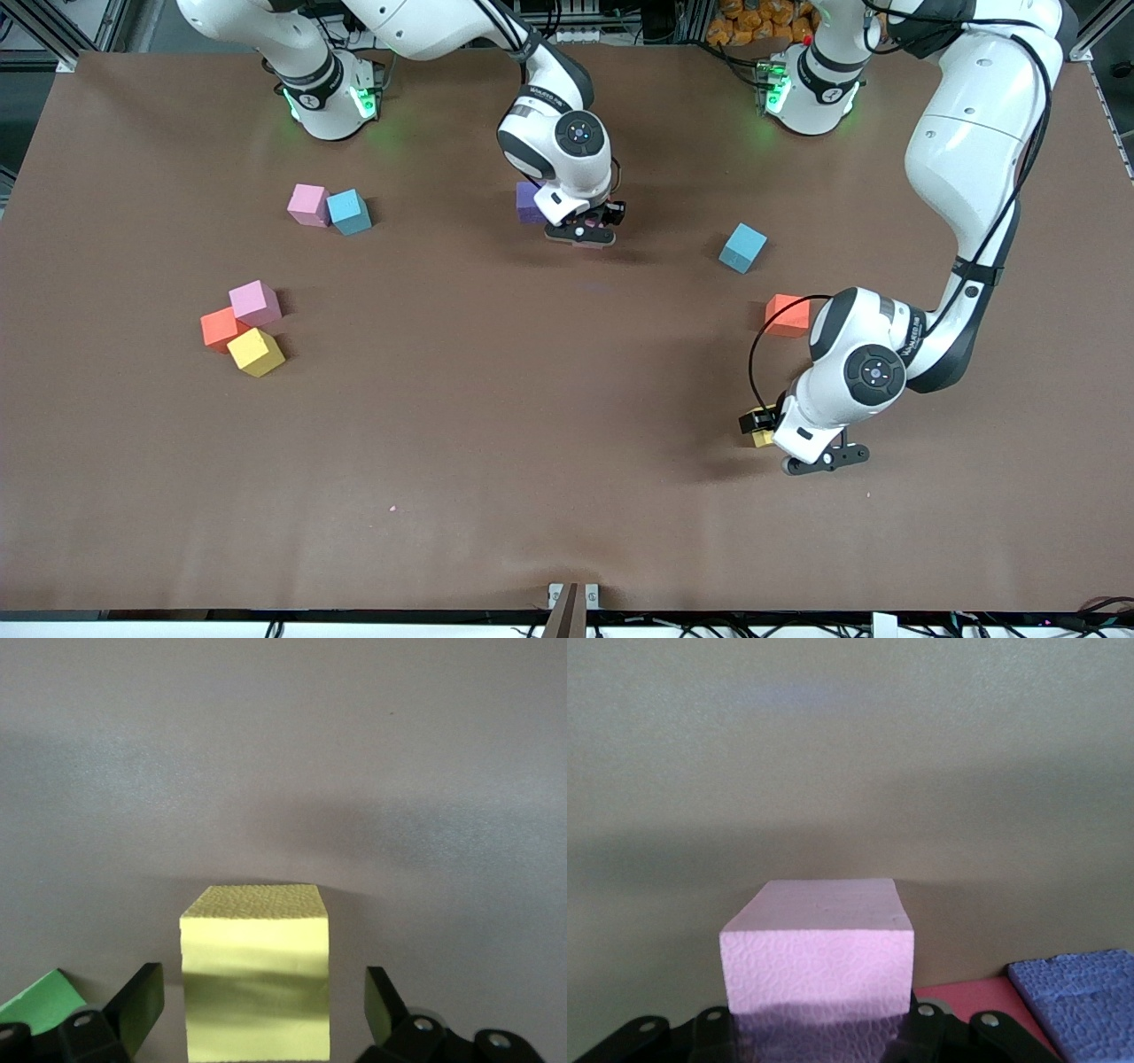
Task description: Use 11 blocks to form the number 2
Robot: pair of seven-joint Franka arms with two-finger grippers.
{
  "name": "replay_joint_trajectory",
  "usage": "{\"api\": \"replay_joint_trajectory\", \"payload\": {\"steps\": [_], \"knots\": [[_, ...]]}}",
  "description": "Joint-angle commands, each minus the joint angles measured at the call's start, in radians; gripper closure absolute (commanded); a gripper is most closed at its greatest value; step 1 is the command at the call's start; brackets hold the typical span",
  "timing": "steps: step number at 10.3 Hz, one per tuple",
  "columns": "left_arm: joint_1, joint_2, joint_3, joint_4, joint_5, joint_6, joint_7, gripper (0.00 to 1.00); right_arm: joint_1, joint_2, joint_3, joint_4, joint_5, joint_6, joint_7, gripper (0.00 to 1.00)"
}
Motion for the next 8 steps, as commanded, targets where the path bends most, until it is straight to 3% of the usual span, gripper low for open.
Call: {"api": "replay_joint_trajectory", "payload": {"steps": [1,2,3,4,8], "knots": [[-0.006,0.024,0.006,0.025,0.019,0.019,0.016,0.12,0.000,-0.003,0.007,-0.009,-0.020,-0.001,0.036,0.34],[-0.006,0.025,0.006,0.025,0.021,0.028,0.019,0.19,0.004,0.002,0.007,-0.009,-0.022,0.000,0.037,0.08],[-0.006,0.027,0.006,0.025,0.022,0.028,0.027,0.33,0.006,0.002,0.007,-0.009,-0.022,0.000,0.036,0.00],[-0.006,0.029,0.006,0.025,0.022,0.028,0.022,0.39,0.006,-0.004,0.007,-0.009,-0.020,-0.001,0.036,0.00],[-0.003,-0.019,0.005,0.017,0.027,-0.036,-0.037,0.40,-0.005,-0.096,0.007,-0.008,-0.020,-0.041,0.016,0.00]]}}
